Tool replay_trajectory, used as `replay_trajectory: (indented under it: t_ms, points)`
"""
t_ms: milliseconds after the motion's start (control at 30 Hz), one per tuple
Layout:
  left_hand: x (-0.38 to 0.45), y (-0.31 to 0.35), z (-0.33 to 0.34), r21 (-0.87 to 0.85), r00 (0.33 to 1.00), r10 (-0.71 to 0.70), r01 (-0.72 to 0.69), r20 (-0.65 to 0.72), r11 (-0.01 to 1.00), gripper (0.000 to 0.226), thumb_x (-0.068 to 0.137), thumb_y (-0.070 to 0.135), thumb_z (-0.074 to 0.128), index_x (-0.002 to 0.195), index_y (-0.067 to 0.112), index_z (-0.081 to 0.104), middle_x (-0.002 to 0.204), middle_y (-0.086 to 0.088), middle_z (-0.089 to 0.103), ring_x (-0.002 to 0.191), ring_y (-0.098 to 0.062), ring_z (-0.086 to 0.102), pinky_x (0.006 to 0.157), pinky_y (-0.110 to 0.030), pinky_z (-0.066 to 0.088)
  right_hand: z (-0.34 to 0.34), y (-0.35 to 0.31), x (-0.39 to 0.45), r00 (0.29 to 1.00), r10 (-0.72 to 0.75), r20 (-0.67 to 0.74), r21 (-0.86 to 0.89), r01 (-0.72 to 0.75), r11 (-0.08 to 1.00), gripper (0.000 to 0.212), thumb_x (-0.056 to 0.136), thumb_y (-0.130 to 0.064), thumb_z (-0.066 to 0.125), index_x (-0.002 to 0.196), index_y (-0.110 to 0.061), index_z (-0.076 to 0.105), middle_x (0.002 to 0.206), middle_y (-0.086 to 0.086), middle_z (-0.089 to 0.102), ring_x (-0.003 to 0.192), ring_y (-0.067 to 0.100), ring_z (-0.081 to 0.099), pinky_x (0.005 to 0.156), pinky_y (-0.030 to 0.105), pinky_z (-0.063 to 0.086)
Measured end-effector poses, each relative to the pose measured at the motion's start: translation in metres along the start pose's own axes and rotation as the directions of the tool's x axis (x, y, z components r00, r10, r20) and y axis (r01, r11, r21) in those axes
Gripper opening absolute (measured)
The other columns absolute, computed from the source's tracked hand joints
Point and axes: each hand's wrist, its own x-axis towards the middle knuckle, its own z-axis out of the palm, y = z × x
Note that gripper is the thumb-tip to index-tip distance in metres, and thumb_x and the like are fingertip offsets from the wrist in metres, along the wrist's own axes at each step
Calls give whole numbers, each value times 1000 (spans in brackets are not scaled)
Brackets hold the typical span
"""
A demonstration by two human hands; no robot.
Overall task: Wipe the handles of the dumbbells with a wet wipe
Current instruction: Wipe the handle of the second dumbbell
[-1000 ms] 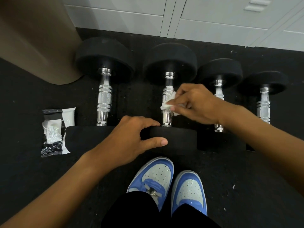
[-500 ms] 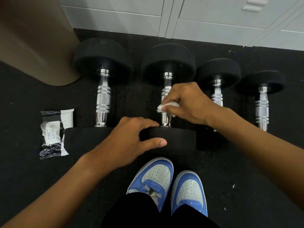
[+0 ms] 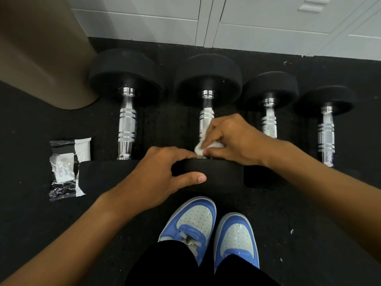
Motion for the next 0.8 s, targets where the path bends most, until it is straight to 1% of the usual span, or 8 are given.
replay_trajectory:
  t_ms: [67, 200, 367, 500, 567, 633, 700, 800]
  points:
    - [0, -1, 0, 14, 1000, -2, 2, -6, 1000, 57, 68, 63, 57, 114, 31, 66, 101, 15, 67, 95, 4, 58, 80, -6, 44, -7, 10, 1, 997, 77, -24, 34, -76, 997, 13, 74, -22, 78, 86, -19, 78, 84, -4, 68, 73, 2, 59, 69, 1, 37]
    - [0, -1, 0, 34, 1000, 1, -1, 2, 999, 61, 68, 64, 57, 117, 30, 65, 103, 14, 66, 96, 3, 58, 79, -8, 43, -8, 8, 10, 988, 75, -134, 31, -72, 997, 11, 75, -23, 77, 85, -18, 77, 82, -7, 67, 76, 1, 56, 71, 9, 44]
    - [0, -2, 0, 31, 1000, 4, -4, 3, 1000, 57, 70, 63, 57, 115, 31, 65, 101, 15, 66, 95, 3, 58, 78, -8, 44, -4, 8, -3, 991, 123, 48, 52, -125, 991, 10, 73, -21, 79, 83, -20, 78, 75, -7, 68, 63, -9, 55, 63, 1, 37]
    - [0, -3, 2, 32, 1000, 6, -6, 3, 999, 58, 69, 64, 56, 116, 30, 65, 103, 13, 66, 96, 3, 58, 82, -10, 45, -18, 9, 10, 992, 80, -95, 21, -79, 997, 9, 75, -22, 76, 81, -16, 78, 77, 2, 72, 67, -1, 60, 64, 8, 43]
    - [1, -3, 2, 33, 1000, 14, -14, 0, 999, 59, 69, 65, 55, 115, 30, 65, 102, 13, 66, 95, 3, 58, 81, -10, 46, -11, -1, 14, 997, 3, -73, -12, -4, 1000, 10, 74, -24, 75, 80, -17, 78, 78, 2, 71, 71, 7, 61, 69, 16, 46]
    - [1, -4, 2, 24, 1000, 20, -20, 2, 1000, 57, 69, 66, 54, 113, 32, 66, 100, 14, 67, 93, 3, 59, 80, -14, 48, -1, -6, 10, 1000, -1, 15, -8, 1, 1000, 9, 73, -23, 76, 81, -19, 78, 77, -2, 68, 68, -3, 55, 71, 8, 41]
    - [0, -5, 2, 19, 1000, 13, -13, 0, 1000, 57, 69, 67, 54, 114, 33, 65, 102, 14, 66, 95, 3, 58, 83, -15, 48, -4, 0, 6, 995, 74, 65, -12, -74, 997, 10, 73, -23, 78, 82, -18, 78, 71, -9, 64, 62, -9, 49, 66, -1, 33]
    - [0, -5, 2, 29, 1000, 7, -7, 6, 1000, 59, 70, 65, 54, 117, 31, 64, 105, 13, 65, 98, 1, 57, 84, -12, 45, -18, 10, 11, 988, 152, -10, -9, -152, 988, 11, 74, -26, 78, 83, -19, 78, 70, -6, 65, 59, -6, 52, 61, 1, 34]
